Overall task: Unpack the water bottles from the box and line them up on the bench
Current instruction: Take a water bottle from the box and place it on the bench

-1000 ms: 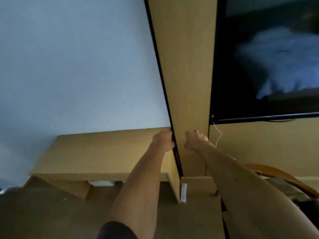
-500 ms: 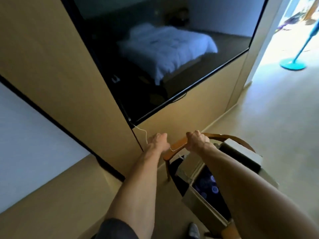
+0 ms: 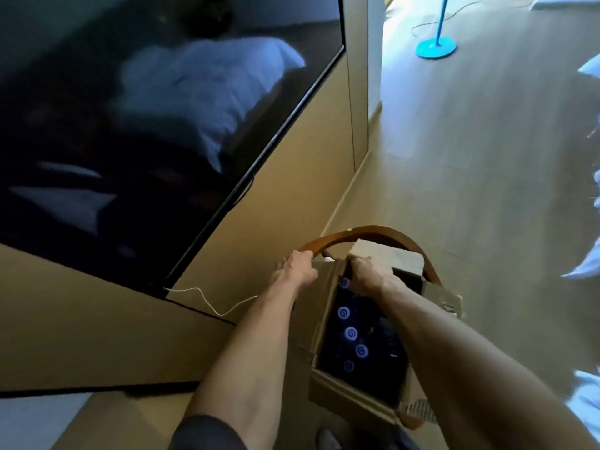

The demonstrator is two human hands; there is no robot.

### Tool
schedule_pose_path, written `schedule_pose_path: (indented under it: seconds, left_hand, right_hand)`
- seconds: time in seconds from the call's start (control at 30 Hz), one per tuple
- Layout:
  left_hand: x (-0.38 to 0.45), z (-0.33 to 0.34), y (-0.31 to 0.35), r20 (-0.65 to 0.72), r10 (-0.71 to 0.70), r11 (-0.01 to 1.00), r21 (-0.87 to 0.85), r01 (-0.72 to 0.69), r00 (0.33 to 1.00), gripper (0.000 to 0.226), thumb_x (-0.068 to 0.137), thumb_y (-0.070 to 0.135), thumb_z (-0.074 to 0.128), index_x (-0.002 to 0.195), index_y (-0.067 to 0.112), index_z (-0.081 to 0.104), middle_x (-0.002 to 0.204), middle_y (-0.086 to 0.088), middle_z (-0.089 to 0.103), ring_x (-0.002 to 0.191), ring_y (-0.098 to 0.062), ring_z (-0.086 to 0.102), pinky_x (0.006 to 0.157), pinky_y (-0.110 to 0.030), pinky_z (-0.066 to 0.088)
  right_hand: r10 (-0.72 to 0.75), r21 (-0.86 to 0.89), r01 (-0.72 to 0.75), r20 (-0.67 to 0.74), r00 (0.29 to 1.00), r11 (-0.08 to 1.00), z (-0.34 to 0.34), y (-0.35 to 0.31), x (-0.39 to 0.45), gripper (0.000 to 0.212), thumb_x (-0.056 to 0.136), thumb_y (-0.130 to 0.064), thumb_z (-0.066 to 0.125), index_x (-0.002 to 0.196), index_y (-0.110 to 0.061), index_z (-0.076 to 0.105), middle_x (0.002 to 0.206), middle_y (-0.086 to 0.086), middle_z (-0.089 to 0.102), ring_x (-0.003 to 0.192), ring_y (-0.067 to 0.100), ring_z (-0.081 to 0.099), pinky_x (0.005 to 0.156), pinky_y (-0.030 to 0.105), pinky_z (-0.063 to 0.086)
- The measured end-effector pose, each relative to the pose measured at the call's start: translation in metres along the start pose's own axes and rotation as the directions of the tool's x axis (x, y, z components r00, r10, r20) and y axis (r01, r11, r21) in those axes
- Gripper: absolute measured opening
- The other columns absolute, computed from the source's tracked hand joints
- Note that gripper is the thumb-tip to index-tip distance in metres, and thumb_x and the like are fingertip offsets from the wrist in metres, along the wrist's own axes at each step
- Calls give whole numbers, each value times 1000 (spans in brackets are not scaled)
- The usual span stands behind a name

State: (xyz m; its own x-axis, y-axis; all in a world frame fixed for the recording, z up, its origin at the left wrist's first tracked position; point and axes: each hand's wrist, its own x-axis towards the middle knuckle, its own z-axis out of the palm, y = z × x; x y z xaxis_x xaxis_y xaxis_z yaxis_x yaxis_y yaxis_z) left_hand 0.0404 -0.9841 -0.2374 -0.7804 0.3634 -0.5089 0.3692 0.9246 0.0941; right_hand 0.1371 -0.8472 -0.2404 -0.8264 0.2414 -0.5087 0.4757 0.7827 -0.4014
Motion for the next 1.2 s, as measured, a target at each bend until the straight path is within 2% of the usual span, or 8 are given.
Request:
schedule_pose_path:
  seconds: [0.1,0.3,0.5,0.63,0.77,0.93,1.03,1.2]
  left_hand:
    - [17,1,29,28,35,999,2,-35,999,31,90,26,51,120,26,58,123,-10,60,117,-34,57,94,-39,45]
    - [38,31,68,80,169,981,85,-176,982,26,86,31,53,110,25,58,117,-9,63,107,-31,60,88,-39,49]
    - [46,68,65,175,274,939,164,-303,946,26,92,31,52,115,21,59,112,-8,66,100,-28,64,86,-41,54]
    - [55,77,50,196,289,934,155,-321,937,20,93,28,53,110,20,59,107,-8,66,96,-27,64,82,-42,55]
    - [60,83,31,179,284,937,158,-312,942,21,92,29,54,110,19,59,108,-9,66,100,-29,64,84,-40,53]
    - [66,91,7,167,309,938,106,-329,936,14,92,27,53,102,20,60,100,-7,66,94,-27,65,83,-42,55]
    - [69,98,-6,162,305,940,110,-324,939,16,92,27,52,104,20,60,100,-7,65,93,-27,65,83,-44,56]
    - [77,104,-24,180,316,934,116,-339,932,21,93,28,51,111,21,59,104,-7,64,96,-26,65,79,-37,53]
  right_hand:
    - [87,76,-87,3,996,993,0,39,-1,31,86,-18,60,117,-17,61,112,7,65,105,27,61,88,42,54]
    - [188,98,-194,72,980,976,24,88,1,11,83,-18,53,93,-16,58,94,5,63,86,26,62,67,33,48]
    - [216,87,-229,133,967,970,67,96,13,6,82,-22,57,87,-21,56,92,2,63,82,23,62,67,33,48]
    - [181,122,-210,214,960,970,89,79,27,22,82,-25,58,103,-19,59,101,5,62,89,25,61,67,32,45]
    - [169,93,-193,221,961,977,122,57,36,42,81,-28,65,120,-21,50,114,8,61,102,29,62,69,34,45]
    - [149,44,-159,181,972,986,146,39,45,63,84,-33,65,139,-24,36,123,9,58,108,30,61,80,40,51]
    - [127,20,-130,114,985,991,153,32,47,53,86,-34,62,133,-22,40,117,8,61,104,31,63,77,39,51]
    - [36,-97,-48,-119,992,994,154,27,48,22,90,-27,53,111,-21,53,101,3,67,90,27,67,64,34,45]
